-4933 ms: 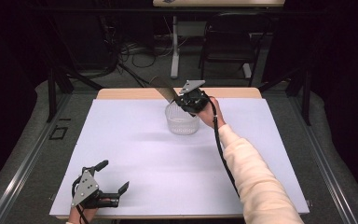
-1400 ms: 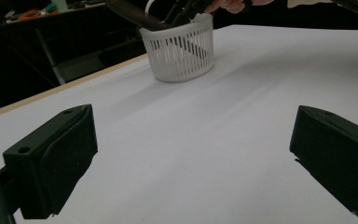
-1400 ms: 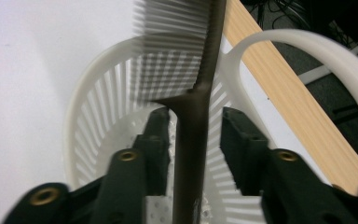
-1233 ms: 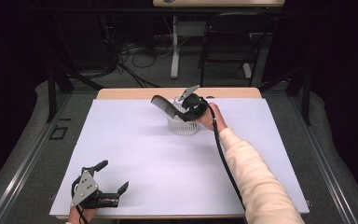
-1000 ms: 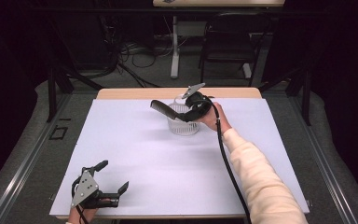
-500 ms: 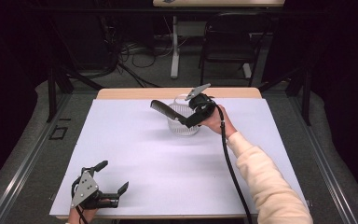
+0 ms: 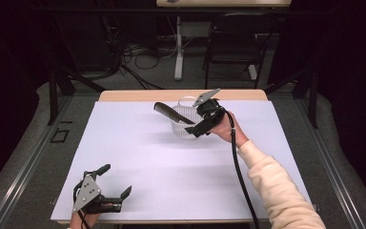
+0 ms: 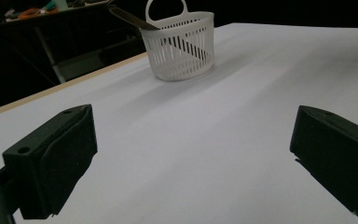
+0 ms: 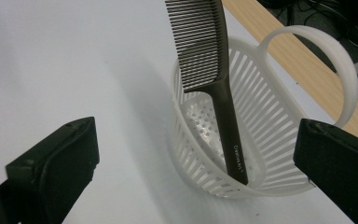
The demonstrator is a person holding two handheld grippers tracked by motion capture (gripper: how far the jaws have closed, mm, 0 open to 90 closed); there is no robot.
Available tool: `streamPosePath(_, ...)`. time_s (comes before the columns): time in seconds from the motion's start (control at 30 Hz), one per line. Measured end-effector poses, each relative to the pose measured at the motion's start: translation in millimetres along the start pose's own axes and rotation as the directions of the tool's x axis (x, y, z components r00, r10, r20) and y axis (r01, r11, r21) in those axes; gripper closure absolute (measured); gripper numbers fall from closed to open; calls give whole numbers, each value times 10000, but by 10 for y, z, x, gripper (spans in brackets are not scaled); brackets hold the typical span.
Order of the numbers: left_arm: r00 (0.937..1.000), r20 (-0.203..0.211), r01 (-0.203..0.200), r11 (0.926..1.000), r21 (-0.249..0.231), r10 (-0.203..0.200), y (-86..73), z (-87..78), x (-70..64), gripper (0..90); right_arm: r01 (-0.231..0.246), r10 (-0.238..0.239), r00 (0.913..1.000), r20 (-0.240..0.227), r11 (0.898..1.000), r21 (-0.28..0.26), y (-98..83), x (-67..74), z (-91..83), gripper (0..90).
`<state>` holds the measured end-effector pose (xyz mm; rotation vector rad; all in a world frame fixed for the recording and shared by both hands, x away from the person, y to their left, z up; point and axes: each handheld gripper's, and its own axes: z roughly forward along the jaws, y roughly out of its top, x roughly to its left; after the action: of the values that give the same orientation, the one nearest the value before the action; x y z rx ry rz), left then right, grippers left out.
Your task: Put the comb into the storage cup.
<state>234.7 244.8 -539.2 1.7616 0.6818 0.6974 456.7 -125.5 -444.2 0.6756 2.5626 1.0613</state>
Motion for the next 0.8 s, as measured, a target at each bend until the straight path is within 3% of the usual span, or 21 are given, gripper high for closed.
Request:
streamPosePath(0.37,10000,-10,-12,10000,-27,12,0,-6,-2,5,1,5,9998,-210,9995,303,-182,115,-84,0)
streamPosePath(0.8,10000,-16,-25,10000,-5,25,1,-3,-2,6,-211,215,9992,-322,9997,137,-372,253,-329,0)
